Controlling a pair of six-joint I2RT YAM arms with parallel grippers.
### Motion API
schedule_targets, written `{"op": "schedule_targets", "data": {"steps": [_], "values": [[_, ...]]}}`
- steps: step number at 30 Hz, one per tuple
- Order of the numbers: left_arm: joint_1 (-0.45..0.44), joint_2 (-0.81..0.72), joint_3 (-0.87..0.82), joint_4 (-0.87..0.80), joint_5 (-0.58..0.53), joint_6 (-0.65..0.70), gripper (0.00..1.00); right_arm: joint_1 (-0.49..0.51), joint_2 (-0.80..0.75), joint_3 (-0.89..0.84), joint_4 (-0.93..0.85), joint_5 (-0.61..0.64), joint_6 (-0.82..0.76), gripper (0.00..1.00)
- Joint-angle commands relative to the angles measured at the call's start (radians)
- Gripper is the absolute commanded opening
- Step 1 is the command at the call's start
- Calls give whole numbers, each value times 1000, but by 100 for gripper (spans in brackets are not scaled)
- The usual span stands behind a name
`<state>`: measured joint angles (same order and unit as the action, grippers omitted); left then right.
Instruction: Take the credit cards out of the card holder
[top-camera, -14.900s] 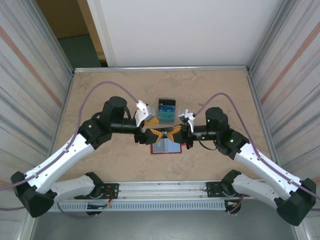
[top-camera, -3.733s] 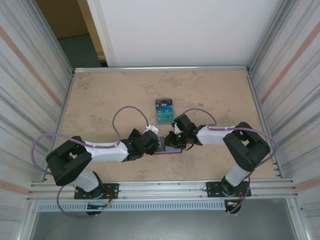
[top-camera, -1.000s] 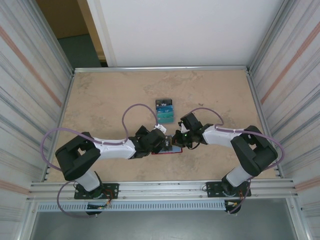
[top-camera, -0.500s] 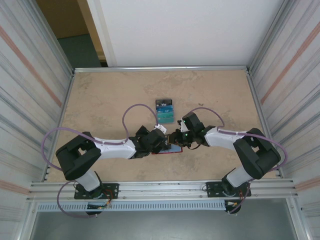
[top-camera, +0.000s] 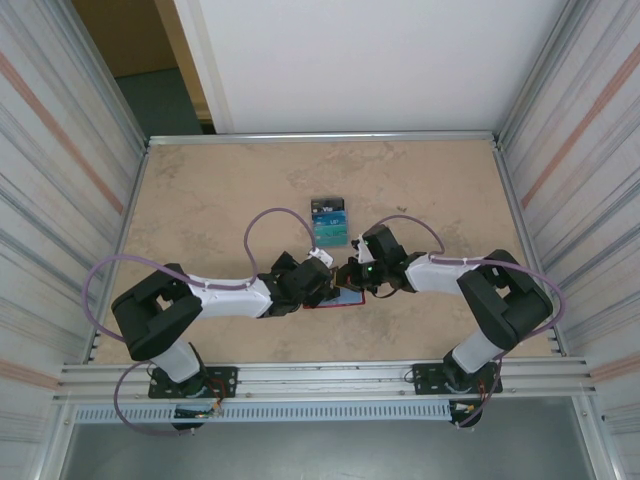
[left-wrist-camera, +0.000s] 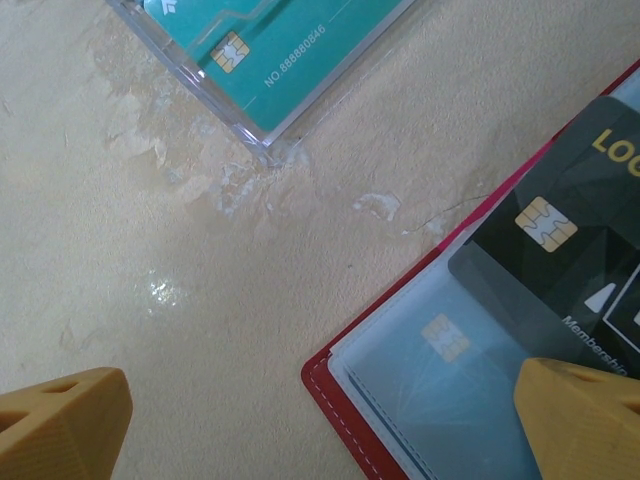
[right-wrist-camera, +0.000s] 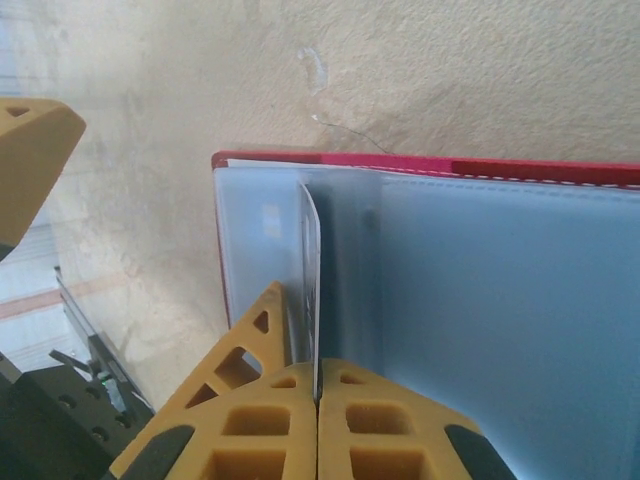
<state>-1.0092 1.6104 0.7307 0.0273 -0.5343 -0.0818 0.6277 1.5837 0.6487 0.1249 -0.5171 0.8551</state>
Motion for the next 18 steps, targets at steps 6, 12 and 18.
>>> {"op": "schedule_targets", "data": {"steps": [6, 12, 18], "values": [[-1, -61, -22, -31, -21, -17, 99, -6, -71, 28, -174, 114, -77, 2], [1, -126, -22, -50, -33, -19, 99, -5, -155, 35, -245, 149, -124, 1], [8, -241, -23, -87, -68, -39, 99, 4, -260, 61, -325, 181, -202, 1]]}}
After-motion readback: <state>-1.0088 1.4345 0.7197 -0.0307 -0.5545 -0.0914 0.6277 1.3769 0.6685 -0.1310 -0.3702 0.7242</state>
